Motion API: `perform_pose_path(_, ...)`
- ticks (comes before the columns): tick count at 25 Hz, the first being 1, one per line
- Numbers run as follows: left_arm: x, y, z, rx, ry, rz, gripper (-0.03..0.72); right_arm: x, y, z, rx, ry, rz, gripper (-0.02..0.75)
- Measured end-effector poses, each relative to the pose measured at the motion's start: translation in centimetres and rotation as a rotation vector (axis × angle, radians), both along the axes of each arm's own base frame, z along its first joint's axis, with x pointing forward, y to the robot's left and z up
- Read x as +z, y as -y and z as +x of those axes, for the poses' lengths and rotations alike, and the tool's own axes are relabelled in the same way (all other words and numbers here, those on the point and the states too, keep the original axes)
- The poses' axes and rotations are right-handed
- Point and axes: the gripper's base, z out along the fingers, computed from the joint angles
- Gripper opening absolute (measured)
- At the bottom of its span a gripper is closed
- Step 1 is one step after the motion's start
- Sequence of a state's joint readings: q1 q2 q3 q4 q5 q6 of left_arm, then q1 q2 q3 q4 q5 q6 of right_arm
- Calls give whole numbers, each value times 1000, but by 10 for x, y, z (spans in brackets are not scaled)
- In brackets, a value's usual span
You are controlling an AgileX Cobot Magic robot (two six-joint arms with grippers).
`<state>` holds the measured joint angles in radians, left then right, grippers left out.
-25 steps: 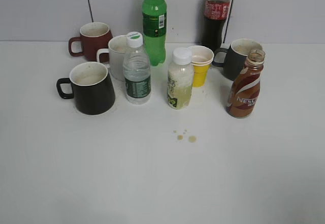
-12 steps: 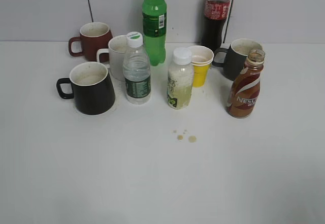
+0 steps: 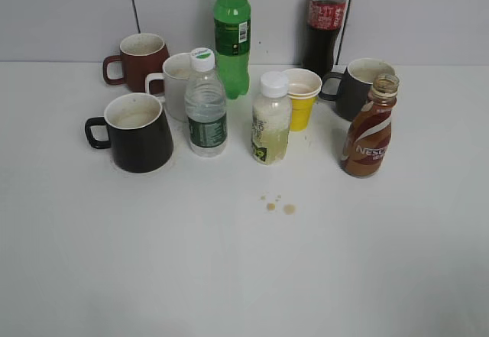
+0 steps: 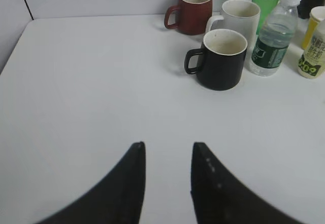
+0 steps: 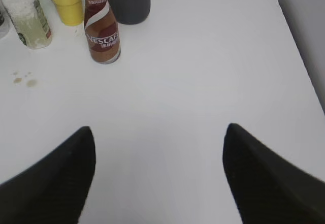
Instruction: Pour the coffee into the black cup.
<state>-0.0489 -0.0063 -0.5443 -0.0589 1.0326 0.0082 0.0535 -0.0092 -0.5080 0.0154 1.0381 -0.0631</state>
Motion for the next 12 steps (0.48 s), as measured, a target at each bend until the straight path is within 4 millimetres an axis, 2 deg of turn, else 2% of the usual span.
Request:
perform_pose_path(3, 16, 0, 1, 0, 146, -14, 240, 8, 0, 2, 0, 40, 2, 585)
perform_pose_path(7, 33, -3, 8, 6, 335, -5, 240, 22, -1, 22, -2, 99, 8, 585)
perform_pose_path(9, 35, -3, 21, 14, 397, 9, 240, 28, -2, 36, -3, 121, 9, 585)
perform_pose_path(12, 25, -1, 54, 13, 399, 14, 240, 33, -4, 63, 7, 135, 11, 586)
